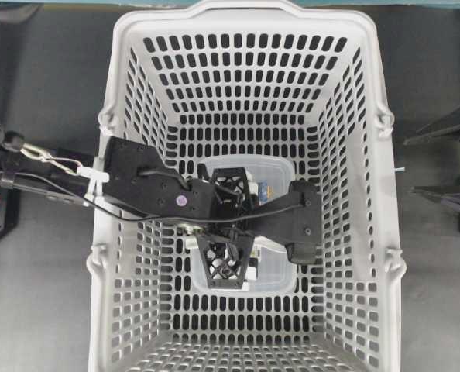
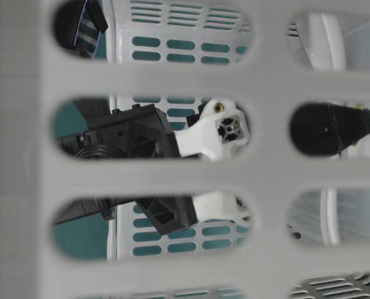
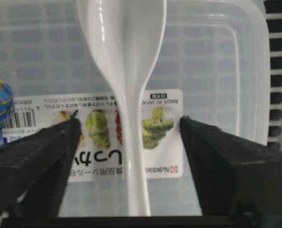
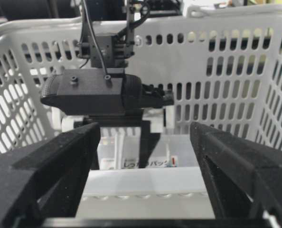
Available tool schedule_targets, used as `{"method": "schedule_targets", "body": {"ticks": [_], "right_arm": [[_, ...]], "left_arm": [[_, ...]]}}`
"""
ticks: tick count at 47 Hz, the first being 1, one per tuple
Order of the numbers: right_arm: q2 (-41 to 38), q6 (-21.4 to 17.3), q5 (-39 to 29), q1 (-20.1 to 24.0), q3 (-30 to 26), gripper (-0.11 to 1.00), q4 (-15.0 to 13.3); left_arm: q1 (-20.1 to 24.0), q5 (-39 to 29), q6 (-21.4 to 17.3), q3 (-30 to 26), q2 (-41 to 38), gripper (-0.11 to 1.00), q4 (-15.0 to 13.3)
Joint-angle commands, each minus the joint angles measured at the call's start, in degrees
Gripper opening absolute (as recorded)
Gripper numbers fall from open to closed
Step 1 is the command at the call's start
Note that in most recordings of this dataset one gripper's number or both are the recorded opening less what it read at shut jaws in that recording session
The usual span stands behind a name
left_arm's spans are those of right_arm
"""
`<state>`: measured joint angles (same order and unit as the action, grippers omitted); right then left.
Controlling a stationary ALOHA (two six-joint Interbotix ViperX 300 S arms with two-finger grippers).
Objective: Pick up the chinese spoon from the shopping basket with the left arm.
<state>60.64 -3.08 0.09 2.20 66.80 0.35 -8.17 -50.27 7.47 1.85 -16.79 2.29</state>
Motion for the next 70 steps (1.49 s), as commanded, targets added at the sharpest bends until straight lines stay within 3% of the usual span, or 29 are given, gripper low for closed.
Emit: {"method": "schedule_targets", "body": {"ticks": [1,12,19,26,38,70], "right_arm": [[-0.35,0.0,0.26,-0.35,-0.35,0.73,0.18],[-0.35,-0.09,0.26,-0.35,-0.18,0.73,0.18],[-0.26,-0.09,0.26,-0.35,-0.18,0.73,0.18],[-0.18,-0.09,0.26,-0.35,-0.18,0.73,0.18],[-0.18,-0.09,0.26,-0.35,0.0,0.73,0.18],[-0.18,-0.09,0.35,-0.35,0.09,0.73,0.18]], "left_arm": [[-0.09,0.26,-0.18,-0.09,0.44,0.73,0.18],[-0.09,-0.79,-0.53,-2.11,3.25,0.12,0.26],[-0.18,-5.62,-0.26,-6.77,6.94,0.12,0.26],[-0.44,-14.68,-0.09,-15.03,9.93,0.12,0.26],[-0.53,-27.33,0.0,-26.19,10.28,0.12,0.26],[-0.62,-28.56,-0.26,-27.69,8.44,0.12,0.26]]}}
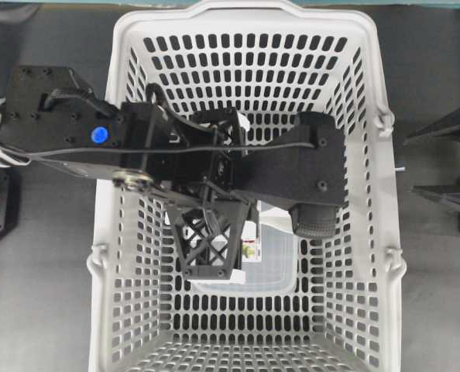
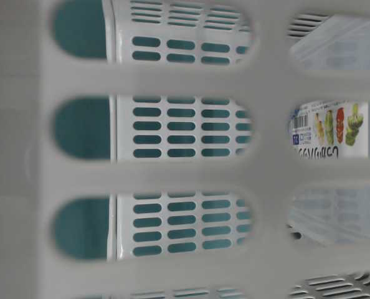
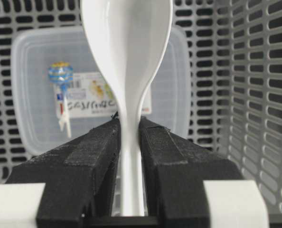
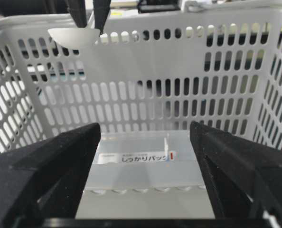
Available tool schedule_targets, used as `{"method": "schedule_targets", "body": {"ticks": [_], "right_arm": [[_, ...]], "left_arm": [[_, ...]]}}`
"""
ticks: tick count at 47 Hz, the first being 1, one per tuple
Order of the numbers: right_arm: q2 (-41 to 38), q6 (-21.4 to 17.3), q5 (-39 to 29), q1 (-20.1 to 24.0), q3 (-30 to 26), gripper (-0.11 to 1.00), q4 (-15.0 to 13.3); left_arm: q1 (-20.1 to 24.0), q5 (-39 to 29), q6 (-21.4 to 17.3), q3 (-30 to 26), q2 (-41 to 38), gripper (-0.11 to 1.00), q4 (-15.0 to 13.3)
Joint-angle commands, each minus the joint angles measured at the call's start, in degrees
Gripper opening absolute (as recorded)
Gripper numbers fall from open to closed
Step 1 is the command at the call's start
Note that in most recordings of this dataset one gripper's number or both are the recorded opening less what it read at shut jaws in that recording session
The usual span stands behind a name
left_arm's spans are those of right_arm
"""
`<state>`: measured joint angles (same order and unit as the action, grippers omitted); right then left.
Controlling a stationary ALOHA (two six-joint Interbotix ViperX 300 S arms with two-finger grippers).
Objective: Pick up the chinese spoon from the shopping basket with the left arm.
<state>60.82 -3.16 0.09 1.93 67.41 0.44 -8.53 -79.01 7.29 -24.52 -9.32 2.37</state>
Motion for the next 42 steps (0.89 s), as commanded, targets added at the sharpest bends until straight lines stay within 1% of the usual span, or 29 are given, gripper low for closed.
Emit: {"method": "schedule_targets", "body": {"ticks": [1,42], "right_arm": [[-0.35,-0.09,0.35,-0.09,-0.53,0.73,0.18],[0.62,0.0,0.26,-0.09,-0.26,0.73,0.09]], "left_arm": [[-0.18,0.18,-0.09,-1.41,0.97,0.12,0.18],[-0.26,-0.09,-0.09,-1.41,0.18,0.12,0.18]]}}
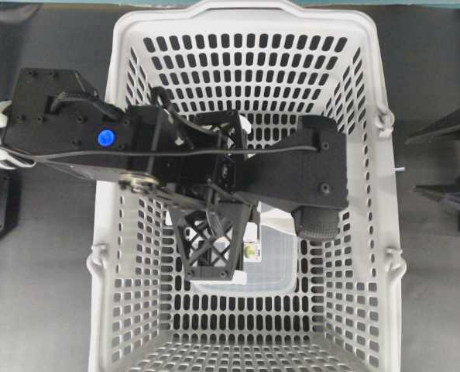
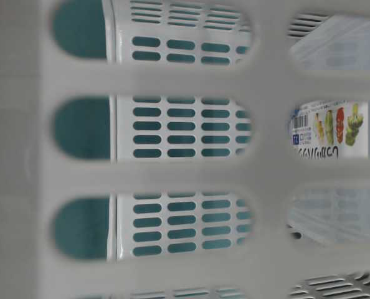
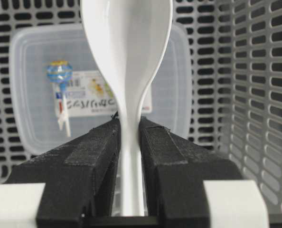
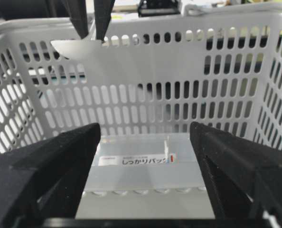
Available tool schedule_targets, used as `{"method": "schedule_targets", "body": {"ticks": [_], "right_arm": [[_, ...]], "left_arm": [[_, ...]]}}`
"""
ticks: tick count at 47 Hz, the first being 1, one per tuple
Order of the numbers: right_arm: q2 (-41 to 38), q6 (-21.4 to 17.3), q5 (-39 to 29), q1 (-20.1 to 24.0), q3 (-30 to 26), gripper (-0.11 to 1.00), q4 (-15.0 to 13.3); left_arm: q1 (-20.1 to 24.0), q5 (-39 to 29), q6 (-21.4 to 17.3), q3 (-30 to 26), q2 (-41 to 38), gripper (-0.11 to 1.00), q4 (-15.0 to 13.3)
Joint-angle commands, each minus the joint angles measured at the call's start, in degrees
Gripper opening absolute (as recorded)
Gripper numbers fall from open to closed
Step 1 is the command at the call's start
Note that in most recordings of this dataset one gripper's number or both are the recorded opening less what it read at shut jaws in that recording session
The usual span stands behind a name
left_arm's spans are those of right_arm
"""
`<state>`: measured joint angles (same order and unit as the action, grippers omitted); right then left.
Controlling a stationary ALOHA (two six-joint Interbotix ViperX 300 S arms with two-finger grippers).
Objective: Pick up the chinese spoon from the shopping basket with the left arm.
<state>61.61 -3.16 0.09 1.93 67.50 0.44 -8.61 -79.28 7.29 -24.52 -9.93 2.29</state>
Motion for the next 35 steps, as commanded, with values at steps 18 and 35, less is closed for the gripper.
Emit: {"method": "schedule_targets", "body": {"ticks": [18,35], "right_arm": [[-0.09,0.0,0.53,-0.09,0.18,0.73,0.09],[-0.09,0.0,0.62,-0.09,0.18,0.73,0.09]], "left_arm": [[-0.18,0.18,-0.09,-1.41,0.79,0.12,0.26],[-0.18,0.18,0.0,-1.41,0.7,0.12,0.26]]}}
